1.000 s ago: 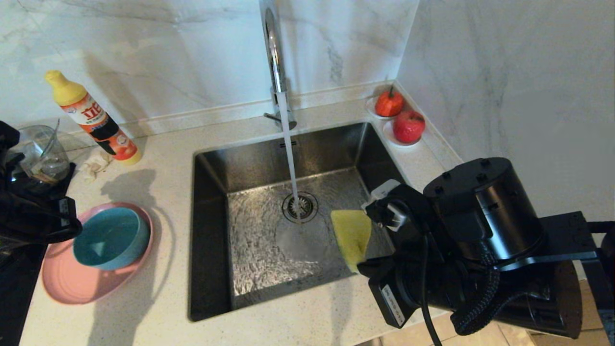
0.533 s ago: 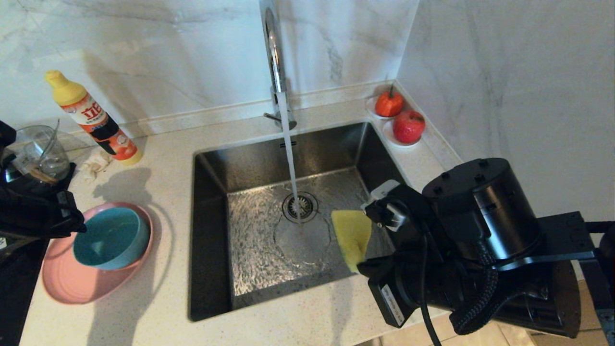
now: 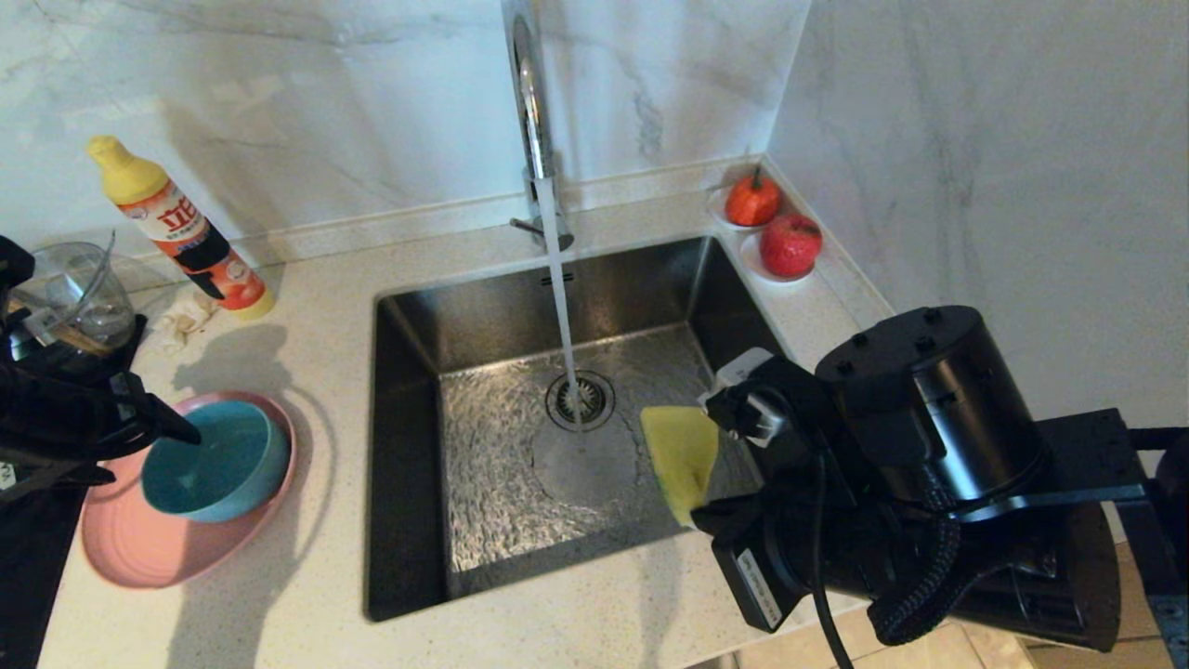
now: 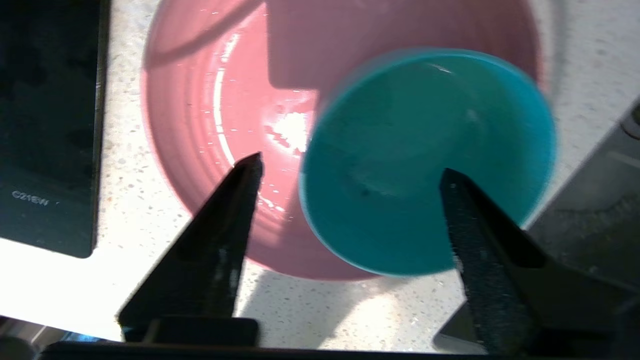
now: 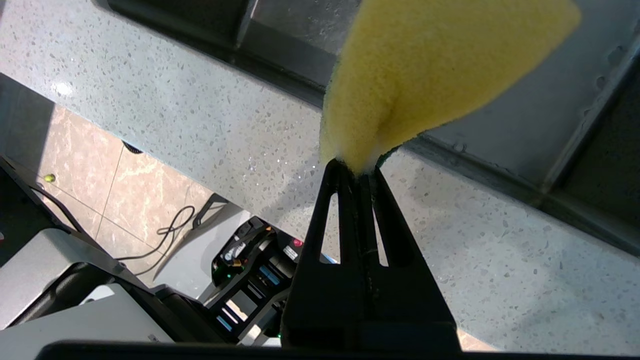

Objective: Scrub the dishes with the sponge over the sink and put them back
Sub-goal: Pick up a bowl and the sponge

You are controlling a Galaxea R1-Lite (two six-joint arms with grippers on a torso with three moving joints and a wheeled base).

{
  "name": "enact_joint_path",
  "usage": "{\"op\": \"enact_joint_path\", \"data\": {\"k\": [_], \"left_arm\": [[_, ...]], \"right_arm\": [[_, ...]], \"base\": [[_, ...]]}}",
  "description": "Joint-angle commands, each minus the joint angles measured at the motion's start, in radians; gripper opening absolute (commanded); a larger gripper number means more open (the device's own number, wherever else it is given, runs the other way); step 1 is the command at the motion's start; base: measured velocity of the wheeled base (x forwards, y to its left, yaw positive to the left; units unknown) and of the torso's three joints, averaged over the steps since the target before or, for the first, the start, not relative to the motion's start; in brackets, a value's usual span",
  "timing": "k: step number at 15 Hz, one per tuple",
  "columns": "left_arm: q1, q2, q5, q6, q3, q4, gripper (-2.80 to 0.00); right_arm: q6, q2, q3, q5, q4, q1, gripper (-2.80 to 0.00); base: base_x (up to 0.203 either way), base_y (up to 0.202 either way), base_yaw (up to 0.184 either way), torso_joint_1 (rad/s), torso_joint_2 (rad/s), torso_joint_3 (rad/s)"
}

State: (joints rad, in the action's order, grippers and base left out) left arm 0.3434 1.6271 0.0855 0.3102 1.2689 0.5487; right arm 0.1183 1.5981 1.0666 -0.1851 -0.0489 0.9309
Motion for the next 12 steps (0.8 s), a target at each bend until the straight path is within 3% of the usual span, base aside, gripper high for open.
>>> {"op": "enact_joint_path", "data": {"k": [1,12], "left_arm": [[0.017,0.016,0.0,0.0,0.001,0.004,0.0],[0.02,0.14,0.011,0.004,-0.01,-0.01,0.0]], "right_arm": [[0.0,0.008,0.003,-0.002,0.0,0.0,-2.8],[-0.009,0.02,0.019,-0.001,0.0,-0.014,-2.8]], "base": [[0.0,0.0,0.0,0.0,0.0,0.0],[0.0,0.0,0.0,0.0,0.0,0.0]]}}
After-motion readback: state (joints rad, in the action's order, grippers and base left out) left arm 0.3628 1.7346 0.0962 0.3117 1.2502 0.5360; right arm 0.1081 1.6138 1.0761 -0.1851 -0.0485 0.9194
